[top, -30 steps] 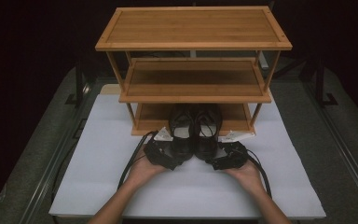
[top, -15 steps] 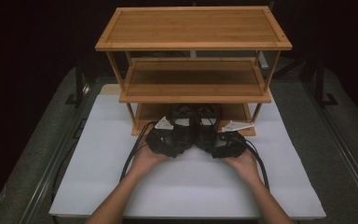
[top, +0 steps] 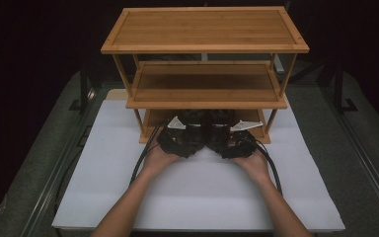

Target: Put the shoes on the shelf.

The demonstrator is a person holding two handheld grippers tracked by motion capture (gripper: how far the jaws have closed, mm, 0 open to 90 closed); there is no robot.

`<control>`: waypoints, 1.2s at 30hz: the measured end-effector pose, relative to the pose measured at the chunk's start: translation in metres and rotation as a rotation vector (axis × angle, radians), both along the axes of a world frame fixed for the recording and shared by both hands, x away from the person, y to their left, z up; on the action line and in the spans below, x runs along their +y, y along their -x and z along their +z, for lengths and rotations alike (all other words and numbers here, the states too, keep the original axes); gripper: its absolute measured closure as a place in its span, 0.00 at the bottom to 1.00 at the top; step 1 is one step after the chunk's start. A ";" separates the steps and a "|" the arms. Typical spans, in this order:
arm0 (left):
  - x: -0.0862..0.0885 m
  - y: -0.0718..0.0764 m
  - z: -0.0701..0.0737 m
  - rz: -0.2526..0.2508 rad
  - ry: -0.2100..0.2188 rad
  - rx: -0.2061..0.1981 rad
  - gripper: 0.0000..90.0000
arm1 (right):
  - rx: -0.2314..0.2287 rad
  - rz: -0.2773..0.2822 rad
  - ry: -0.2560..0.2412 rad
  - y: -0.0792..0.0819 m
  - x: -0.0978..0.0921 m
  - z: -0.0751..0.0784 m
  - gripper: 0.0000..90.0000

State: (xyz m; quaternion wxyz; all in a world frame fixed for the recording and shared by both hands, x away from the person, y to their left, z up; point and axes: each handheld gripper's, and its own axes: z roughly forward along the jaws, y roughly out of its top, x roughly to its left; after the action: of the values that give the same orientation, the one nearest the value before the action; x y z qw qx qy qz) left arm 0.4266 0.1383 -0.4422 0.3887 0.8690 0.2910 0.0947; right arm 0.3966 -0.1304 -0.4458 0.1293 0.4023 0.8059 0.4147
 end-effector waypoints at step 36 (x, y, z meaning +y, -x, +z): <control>0.018 0.008 0.010 0.010 0.028 -0.006 0.02 | -0.020 -0.022 0.025 0.013 -0.012 0.010 0.09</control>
State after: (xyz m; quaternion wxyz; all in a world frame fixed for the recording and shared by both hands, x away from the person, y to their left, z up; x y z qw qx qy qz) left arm 0.4181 0.1568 -0.4320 0.4012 0.8618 0.2954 0.0954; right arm 0.3841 -0.1419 -0.4358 0.1471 0.4053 0.8052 0.4071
